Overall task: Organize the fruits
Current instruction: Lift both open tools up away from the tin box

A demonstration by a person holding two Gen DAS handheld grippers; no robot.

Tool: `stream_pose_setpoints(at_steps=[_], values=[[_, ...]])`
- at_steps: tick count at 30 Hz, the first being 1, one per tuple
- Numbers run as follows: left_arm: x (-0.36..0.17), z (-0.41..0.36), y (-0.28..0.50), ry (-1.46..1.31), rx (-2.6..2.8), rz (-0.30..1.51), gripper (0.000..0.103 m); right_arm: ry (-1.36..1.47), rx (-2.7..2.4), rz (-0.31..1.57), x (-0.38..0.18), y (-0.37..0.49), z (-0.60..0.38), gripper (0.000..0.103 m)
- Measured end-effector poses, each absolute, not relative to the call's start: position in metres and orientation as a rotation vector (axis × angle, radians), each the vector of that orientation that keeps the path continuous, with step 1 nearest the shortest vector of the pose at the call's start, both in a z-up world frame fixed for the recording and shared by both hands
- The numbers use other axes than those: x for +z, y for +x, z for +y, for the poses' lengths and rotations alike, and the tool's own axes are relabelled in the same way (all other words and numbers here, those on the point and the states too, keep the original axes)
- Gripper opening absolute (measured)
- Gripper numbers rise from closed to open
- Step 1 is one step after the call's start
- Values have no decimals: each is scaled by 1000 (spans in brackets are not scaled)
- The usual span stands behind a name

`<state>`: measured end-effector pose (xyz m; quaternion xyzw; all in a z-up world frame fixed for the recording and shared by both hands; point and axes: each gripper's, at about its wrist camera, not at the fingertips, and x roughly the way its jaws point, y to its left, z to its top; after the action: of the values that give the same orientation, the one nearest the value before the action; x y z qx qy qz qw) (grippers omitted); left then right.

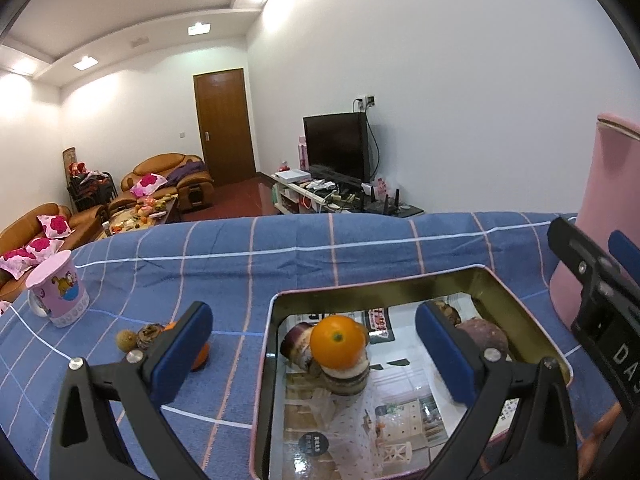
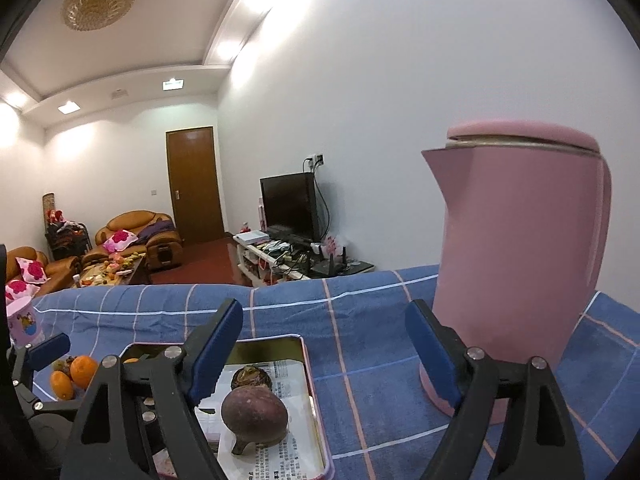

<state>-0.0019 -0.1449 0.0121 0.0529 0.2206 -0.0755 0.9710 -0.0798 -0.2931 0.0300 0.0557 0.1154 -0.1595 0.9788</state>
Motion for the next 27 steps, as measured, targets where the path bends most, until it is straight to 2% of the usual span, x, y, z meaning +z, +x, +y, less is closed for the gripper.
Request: stream_pose_setpoints(at_steps=[27], values=[[21,-148,-36,145,-202,330,103,179,-383,241,31,-105,-285,85]])
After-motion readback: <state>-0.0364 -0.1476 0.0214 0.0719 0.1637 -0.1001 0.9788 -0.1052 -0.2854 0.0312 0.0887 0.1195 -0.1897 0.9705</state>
